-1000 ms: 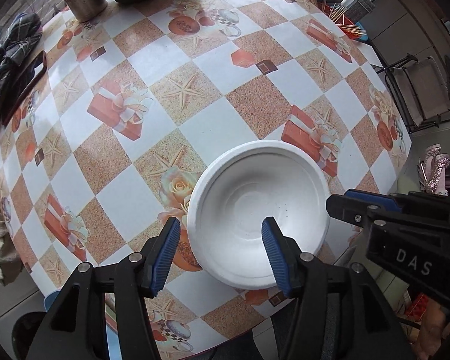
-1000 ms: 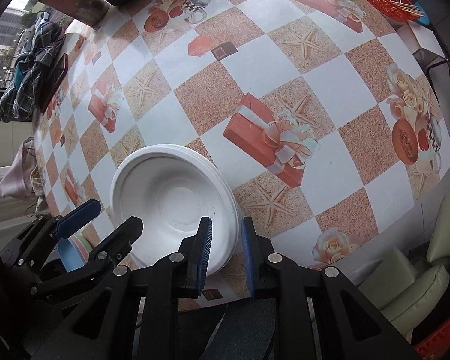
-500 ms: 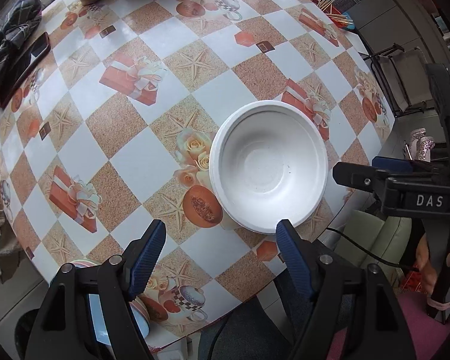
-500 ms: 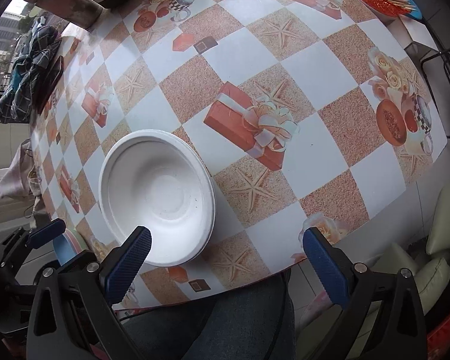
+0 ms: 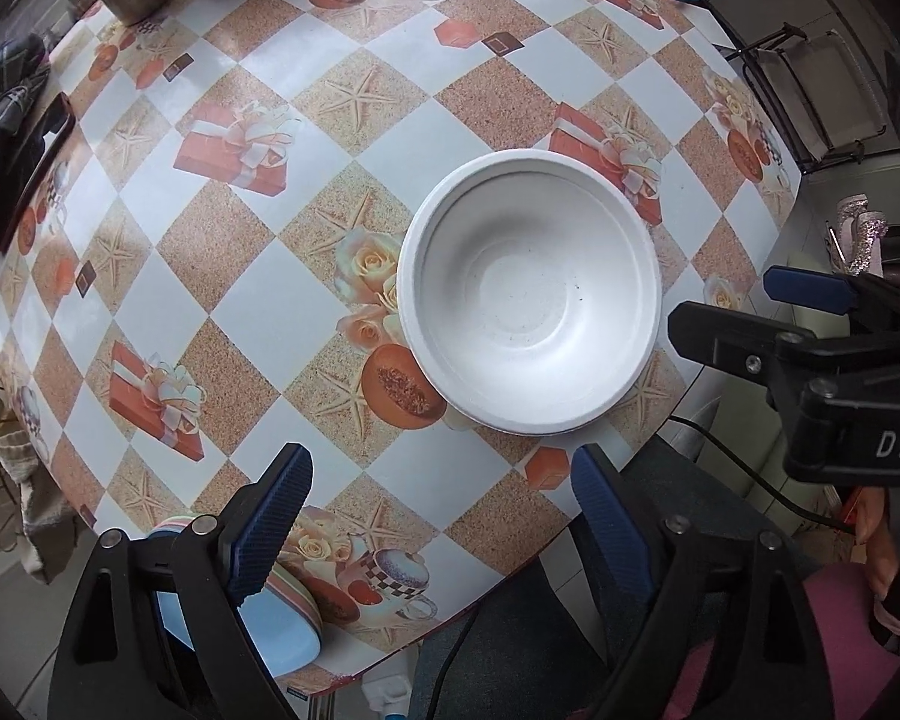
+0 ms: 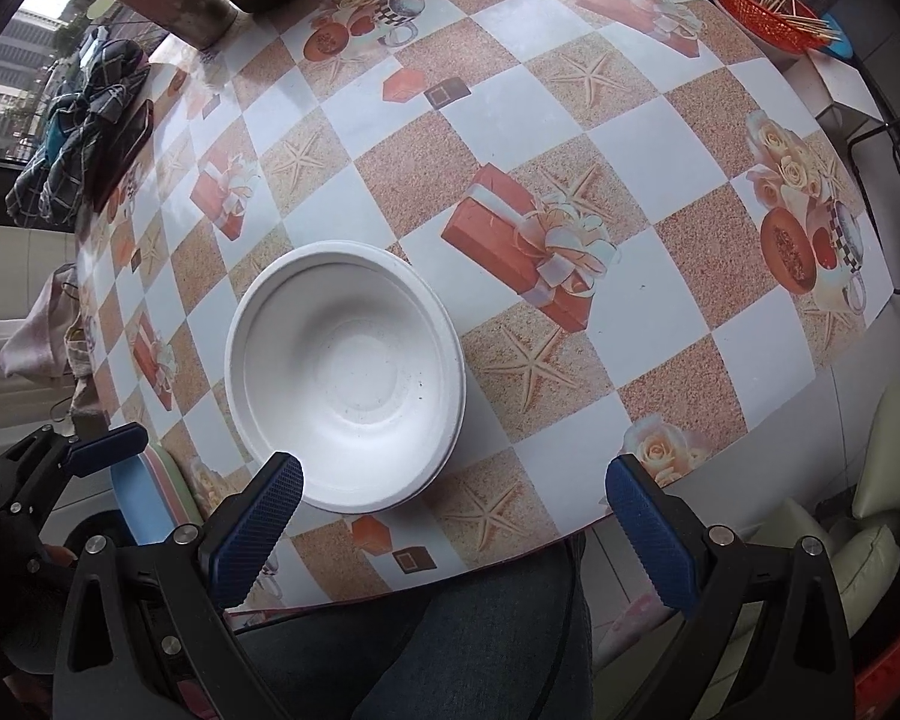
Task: Organize plates and bowls
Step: 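Move both grippers to the rim of the nested bowl stack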
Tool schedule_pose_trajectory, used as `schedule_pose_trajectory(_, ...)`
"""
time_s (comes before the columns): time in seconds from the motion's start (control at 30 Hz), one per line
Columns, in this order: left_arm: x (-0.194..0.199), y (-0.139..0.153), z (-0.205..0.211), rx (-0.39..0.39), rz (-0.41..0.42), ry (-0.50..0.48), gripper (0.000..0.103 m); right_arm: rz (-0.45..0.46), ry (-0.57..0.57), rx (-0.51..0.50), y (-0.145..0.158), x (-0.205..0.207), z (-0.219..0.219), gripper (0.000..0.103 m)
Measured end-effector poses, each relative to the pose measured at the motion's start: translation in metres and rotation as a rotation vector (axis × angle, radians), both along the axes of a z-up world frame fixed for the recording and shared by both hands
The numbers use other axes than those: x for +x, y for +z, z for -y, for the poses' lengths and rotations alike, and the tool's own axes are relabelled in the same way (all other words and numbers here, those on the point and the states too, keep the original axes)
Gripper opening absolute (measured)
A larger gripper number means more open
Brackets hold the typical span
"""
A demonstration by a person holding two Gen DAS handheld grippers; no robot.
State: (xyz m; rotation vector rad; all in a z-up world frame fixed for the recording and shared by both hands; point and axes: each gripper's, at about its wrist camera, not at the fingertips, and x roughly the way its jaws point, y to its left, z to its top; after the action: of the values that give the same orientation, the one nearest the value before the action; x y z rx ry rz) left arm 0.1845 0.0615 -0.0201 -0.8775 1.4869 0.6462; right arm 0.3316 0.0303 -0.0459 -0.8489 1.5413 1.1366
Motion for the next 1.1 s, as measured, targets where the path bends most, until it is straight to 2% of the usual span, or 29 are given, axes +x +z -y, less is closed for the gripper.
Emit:
schedule_pose_trajectory(0.23, 0.006, -0.001, 0.001, -0.013, -0.016, -0.033, 0.094, -0.001, -0.064, 0.013, 0.003, 0.010, 0.011, 0.102)
schedule_pose_trajectory(0.47, 0.010, 0.005, 0.001, 0.010, -0.019, -0.053, 0.094, -0.003, -0.131, -0.016, -0.001, 0.023, 0.020, 0.102)
schedule_pose_trajectory(1.1, 0.015, 0.005, 0.001, 0.011, -0.021, -0.053, 0.094, -0.018, -0.160, -0.059, -0.011, 0.033, 0.026, 0.102)
